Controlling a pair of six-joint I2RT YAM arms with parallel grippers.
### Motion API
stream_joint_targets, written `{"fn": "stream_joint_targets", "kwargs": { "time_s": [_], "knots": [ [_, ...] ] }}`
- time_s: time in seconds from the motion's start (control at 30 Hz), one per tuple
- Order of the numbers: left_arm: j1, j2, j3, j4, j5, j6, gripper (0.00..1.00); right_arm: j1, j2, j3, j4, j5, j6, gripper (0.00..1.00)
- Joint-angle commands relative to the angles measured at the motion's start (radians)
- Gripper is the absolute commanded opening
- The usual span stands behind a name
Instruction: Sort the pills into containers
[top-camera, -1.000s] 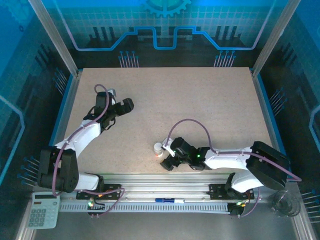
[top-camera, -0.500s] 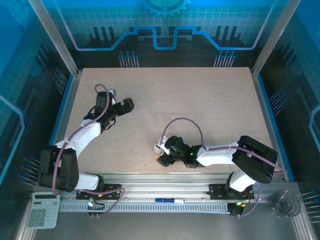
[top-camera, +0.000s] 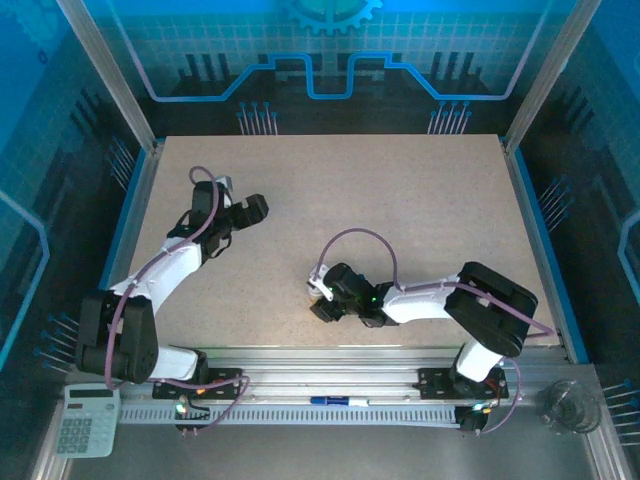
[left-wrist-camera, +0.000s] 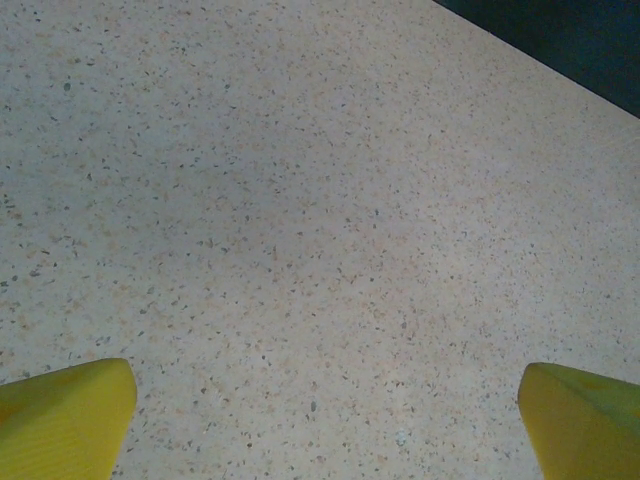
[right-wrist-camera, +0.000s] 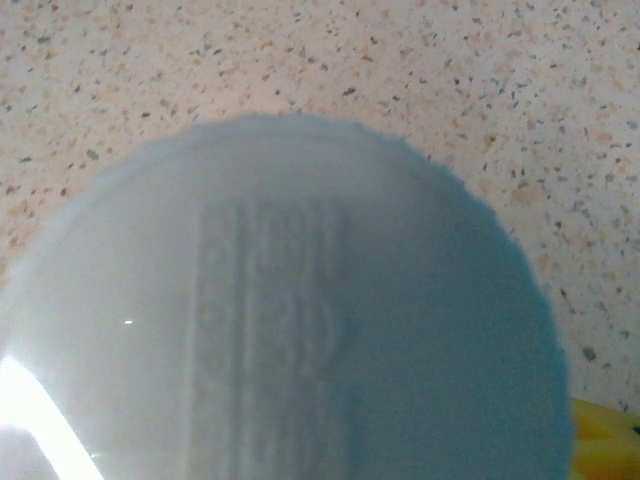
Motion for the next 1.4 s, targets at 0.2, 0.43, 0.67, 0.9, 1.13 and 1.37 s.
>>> {"fn": "stream_joint_targets", "kwargs": {
  "time_s": [0.2, 0.43, 0.67, 0.9, 1.13, 1.37],
  "knots": [
    [-0.009, 0.009, 0.024, 0.017, 0.042, -0.02, 0.99, -0.092, 0.11, 0.131, 0.073, -0.049, 0.01, 0.62],
    [-0.012, -0.003, 0.012, 0.029, 0.055, -0.033, 0.99, -0.175, 0.215, 0.269, 0.063, -0.11, 0.027, 0.61],
    [-0.016, -0.015, -0.004, 0.035, 0.061, -0.038, 0.99, -0.224, 0.306, 0.394, 0.012, -0.141, 0.043, 0.62],
    [-0.018, -0.022, -0.011, 0.033, 0.064, -0.04, 0.99, -0.247, 0.328, 0.456, -0.019, -0.151, 0.065, 0.71],
    [-0.018, -0.038, -0.026, 0.028, 0.068, -0.043, 0.99, -0.259, 0.221, 0.408, -0.04, -0.188, 0.084, 0.86],
    [-0.022, -0.072, -0.043, 0.018, 0.071, -0.051, 0.99, -0.279, 0.015, 0.282, -0.073, -0.202, 0.122, 0.9]
  ]
}}
